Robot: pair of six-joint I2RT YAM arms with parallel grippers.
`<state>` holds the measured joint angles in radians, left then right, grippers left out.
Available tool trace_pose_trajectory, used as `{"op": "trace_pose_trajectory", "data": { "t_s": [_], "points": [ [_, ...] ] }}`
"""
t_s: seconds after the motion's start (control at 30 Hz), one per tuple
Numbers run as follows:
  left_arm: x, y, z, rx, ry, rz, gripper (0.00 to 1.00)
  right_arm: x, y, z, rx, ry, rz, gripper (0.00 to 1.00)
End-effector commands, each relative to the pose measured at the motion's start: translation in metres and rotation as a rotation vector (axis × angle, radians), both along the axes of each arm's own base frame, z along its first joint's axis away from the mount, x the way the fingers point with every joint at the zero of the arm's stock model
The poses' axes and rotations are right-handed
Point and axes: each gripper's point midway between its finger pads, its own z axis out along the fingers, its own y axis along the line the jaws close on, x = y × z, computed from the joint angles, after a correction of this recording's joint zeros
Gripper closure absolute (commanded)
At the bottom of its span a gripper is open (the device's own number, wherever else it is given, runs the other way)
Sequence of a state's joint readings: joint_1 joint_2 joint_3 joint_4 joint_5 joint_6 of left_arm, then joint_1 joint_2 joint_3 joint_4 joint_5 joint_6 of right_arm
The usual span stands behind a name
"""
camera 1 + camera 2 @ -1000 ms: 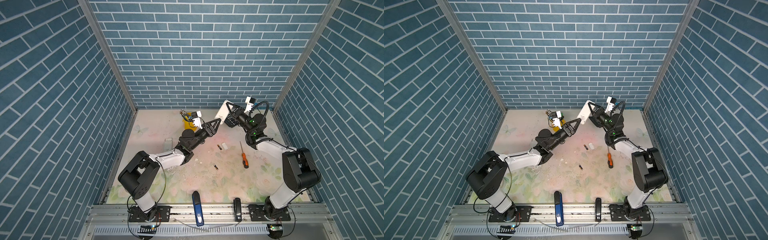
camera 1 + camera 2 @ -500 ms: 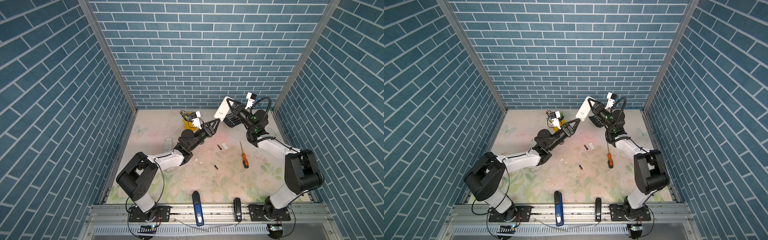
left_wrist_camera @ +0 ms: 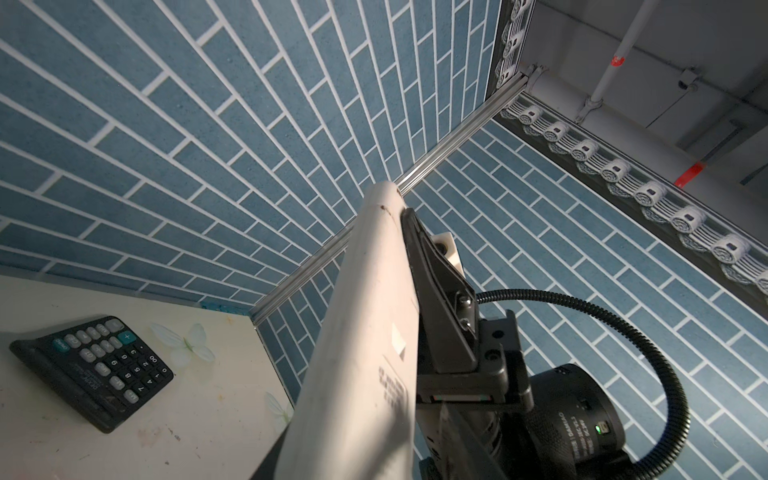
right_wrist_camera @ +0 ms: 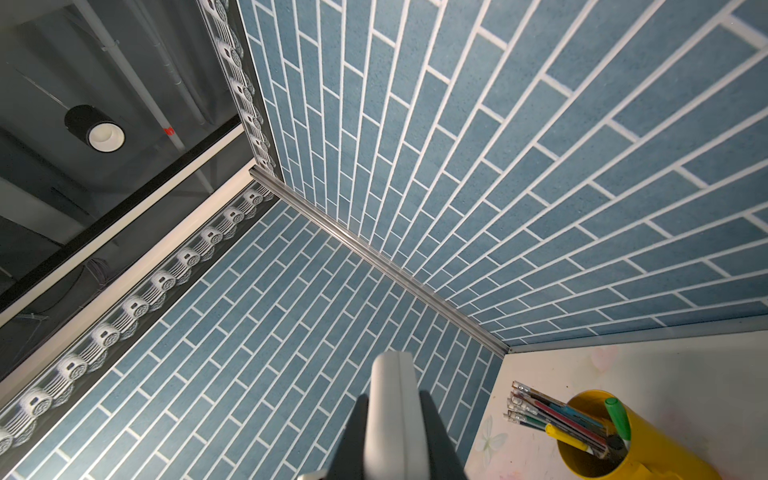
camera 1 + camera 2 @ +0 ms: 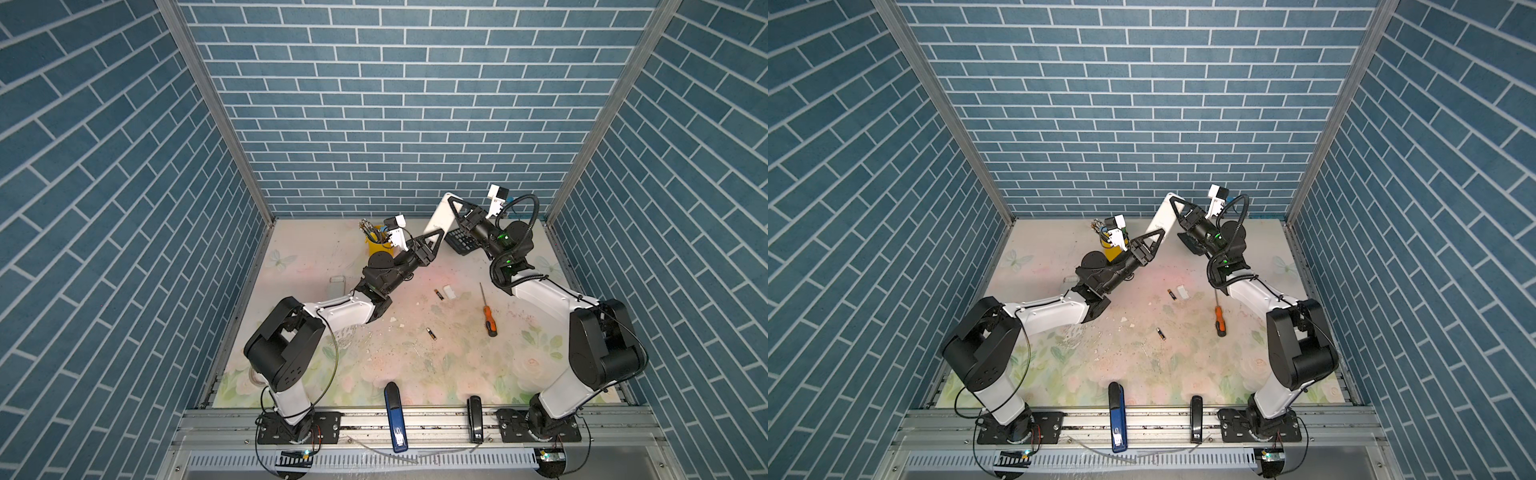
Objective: Unload the batteries from the remote control
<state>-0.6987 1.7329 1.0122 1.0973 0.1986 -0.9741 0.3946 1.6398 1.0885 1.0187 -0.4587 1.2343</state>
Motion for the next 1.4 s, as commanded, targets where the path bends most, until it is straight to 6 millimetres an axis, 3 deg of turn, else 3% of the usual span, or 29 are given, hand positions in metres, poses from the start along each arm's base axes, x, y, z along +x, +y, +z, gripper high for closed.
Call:
{"op": "trace_pose_trajectory", "data": {
  "t_s": [0.0, 0.37, 0.63, 0.83, 1.0, 1.17, 1.2, 1.37],
  "points": [
    [0.002, 0.004, 0.024, -0.033, -0.071, 0.016, 0.54, -0.009, 0.002, 0.021, 0.052, -0.051, 0.023, 1.0],
    [0.003, 0.02, 0.033, -0.023, -0.108, 0.084, 0.62, -0.009, 0.008, 0.001, 0.053, -0.014, 0.03, 1.0],
    [0.007, 0.024, 0.034, -0.031, -0.116, 0.089, 0.89, -0.011, 0.016, -0.009, 0.05, 0.001, 0.05, 1.0],
    [0.01, 0.029, 0.032, -0.047, -0.111, 0.094, 1.0, -0.011, 0.018, -0.013, 0.045, 0.005, 0.062, 1.0],
    [0.008, 0.037, 0.032, -0.056, -0.117, 0.095, 1.0, -0.013, 0.02, -0.022, 0.012, 0.022, 0.08, 0.72],
    [0.006, 0.046, 0.027, -0.036, -0.106, 0.083, 1.0, -0.008, 0.02, -0.041, -0.103, 0.057, 0.114, 0.51],
    [0.007, 0.049, 0.023, -0.027, -0.097, 0.082, 1.0, -0.005, 0.016, -0.045, -0.126, 0.067, 0.114, 0.43],
    [0.008, 0.069, 0.006, -0.03, -0.064, 0.094, 1.0, -0.006, 0.006, -0.052, -0.186, 0.079, 0.131, 0.37]
  ]
}}
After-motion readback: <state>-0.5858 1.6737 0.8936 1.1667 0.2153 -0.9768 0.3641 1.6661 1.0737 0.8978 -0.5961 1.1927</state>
